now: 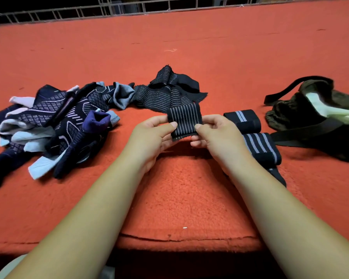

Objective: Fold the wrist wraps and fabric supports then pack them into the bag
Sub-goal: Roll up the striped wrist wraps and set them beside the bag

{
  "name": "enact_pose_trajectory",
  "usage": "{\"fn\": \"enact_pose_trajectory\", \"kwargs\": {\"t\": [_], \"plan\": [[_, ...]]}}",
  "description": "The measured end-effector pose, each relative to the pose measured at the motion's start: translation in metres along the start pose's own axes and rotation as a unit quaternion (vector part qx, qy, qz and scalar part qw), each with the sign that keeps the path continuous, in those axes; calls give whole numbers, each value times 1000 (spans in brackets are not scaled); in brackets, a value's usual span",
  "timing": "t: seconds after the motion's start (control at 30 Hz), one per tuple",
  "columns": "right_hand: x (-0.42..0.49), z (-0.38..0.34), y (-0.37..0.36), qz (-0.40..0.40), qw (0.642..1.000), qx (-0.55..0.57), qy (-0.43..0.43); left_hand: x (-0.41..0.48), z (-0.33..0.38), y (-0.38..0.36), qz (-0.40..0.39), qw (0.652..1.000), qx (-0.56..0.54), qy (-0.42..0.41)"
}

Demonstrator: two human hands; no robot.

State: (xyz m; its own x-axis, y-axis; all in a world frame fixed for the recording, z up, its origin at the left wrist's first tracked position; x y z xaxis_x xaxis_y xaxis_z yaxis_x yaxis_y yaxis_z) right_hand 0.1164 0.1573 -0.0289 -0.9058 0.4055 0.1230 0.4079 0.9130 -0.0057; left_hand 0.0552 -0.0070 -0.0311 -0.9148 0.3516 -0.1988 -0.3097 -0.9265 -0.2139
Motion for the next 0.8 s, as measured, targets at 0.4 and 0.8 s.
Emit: {"fn": "enact_pose_trajectory", "kwargs": {"t": [0.4, 0.8], "plan": [[21, -9, 61, 100, 993, -53, -41, 69, -14, -52, 81, 988, 128, 34], [12, -22, 51, 74, 982, -169, -25, 91, -3, -24, 160, 938, 303, -55]]}}
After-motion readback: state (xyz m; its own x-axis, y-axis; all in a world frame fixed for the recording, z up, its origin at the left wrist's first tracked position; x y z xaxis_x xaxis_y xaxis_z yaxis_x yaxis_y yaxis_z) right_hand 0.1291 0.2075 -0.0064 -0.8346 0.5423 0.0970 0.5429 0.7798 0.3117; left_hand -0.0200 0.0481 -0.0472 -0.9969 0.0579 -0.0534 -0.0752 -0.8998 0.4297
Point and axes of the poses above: each hand's wrist, its own x-axis towards the middle knuckle, its own y-axis out of the back of the hand, z = x × y, the point moved 9 cm from there along x, towards the middle knuckle, and after that the axes turned 6 degrees about y, right-handed, at the moved point
